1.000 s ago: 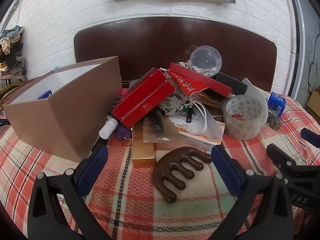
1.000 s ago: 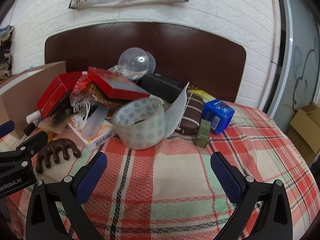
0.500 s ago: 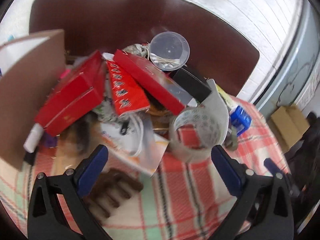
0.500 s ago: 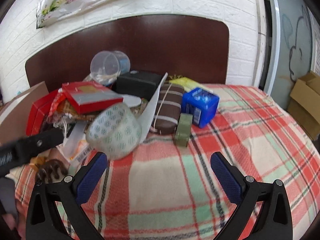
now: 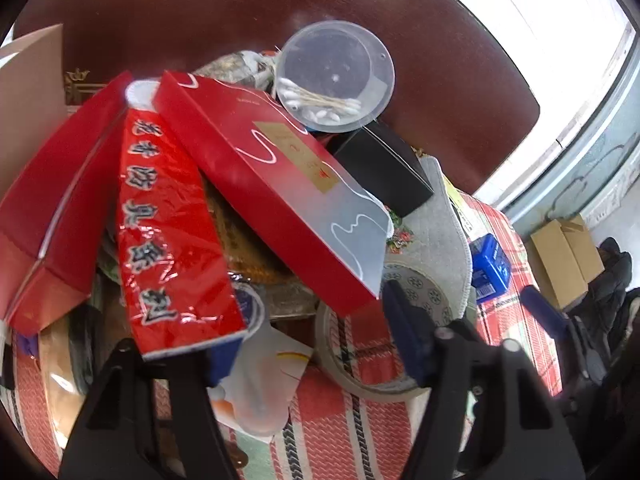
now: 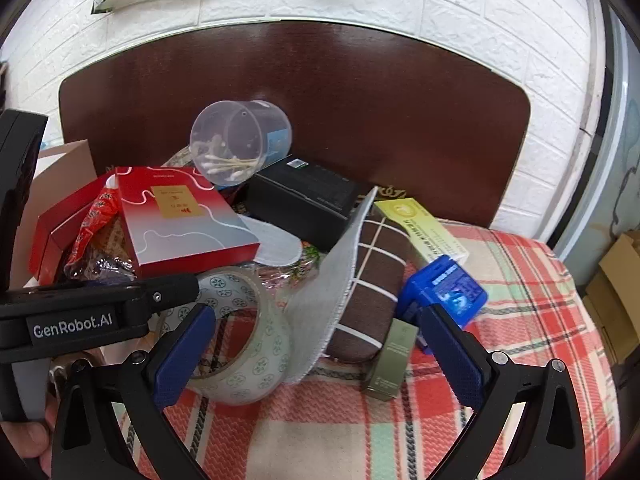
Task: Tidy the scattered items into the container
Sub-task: 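Reach the right gripper to the clear tape roll and grasp its rim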
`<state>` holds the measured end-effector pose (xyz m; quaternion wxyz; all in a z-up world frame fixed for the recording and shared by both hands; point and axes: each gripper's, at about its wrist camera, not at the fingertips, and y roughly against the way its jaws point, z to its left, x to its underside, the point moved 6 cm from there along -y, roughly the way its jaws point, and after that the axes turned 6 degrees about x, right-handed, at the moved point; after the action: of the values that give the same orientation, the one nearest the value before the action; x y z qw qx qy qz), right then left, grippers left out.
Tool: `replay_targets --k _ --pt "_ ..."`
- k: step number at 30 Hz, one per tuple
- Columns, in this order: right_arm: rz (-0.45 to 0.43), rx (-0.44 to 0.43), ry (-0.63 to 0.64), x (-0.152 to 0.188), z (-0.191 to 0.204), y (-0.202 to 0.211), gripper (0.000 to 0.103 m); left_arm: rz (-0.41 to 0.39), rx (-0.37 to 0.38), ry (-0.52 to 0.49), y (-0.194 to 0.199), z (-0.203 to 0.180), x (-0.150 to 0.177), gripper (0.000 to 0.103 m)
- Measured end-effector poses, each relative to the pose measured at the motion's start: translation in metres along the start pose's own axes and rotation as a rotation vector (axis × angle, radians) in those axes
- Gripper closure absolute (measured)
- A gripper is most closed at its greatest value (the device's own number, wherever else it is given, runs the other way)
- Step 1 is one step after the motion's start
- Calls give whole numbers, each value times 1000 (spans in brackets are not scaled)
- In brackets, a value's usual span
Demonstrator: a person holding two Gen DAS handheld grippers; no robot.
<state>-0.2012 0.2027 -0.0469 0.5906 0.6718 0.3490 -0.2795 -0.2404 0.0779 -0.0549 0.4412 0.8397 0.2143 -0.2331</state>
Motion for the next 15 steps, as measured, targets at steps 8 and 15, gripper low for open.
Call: replay_targets --k 8,15 --pt "49 -61 47 3 21 -4 36 68 118 12 3 -3 12 62" --pt "151 -44 198 14 50 -39 52 110 109 33 -28 11 10 86"
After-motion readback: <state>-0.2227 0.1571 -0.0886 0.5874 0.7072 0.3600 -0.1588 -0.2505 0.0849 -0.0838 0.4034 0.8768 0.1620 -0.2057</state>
